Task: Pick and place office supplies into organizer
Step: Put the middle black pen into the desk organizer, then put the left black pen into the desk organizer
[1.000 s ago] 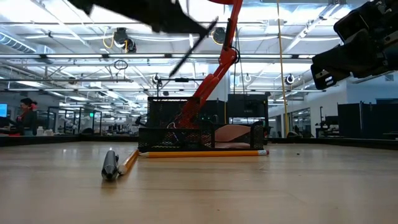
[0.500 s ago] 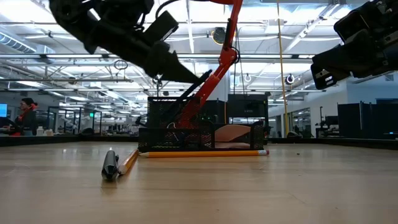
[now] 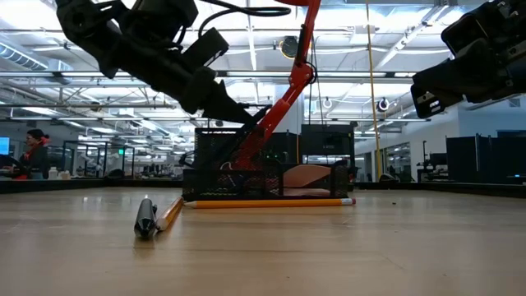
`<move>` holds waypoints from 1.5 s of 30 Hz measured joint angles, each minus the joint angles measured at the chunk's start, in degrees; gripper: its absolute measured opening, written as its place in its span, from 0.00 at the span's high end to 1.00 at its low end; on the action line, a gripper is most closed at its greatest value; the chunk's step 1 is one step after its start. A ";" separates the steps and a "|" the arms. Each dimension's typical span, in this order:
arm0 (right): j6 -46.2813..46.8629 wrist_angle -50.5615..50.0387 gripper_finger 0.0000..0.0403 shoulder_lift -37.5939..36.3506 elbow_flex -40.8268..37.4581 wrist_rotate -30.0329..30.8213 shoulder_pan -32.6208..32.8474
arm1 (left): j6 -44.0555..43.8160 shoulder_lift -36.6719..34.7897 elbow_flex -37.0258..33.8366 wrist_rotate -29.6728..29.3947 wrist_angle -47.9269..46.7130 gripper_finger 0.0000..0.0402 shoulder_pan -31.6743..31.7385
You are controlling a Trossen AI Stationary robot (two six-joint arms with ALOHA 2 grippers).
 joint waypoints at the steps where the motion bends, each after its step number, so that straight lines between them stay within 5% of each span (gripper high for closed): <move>1: -0.01 0.00 0.99 0.02 0.00 0.00 0.01 | -0.34 -0.02 0.00 -0.30 -0.44 0.94 0.00; 20: 0.15 0.00 0.99 0.01 -0.02 0.07 0.00 | -0.61 -0.05 0.28 -0.75 0.00 0.69 -0.48; 40: 0.13 0.00 0.99 0.00 -0.02 -0.04 0.00 | 0.34 -3.99 1.92 -3.04 -2.42 0.67 -3.58; 45: -0.02 -0.05 0.99 0.00 0.00 -0.03 0.00 | -6.68 -9.75 7.98 -3.68 -18.21 0.67 -10.95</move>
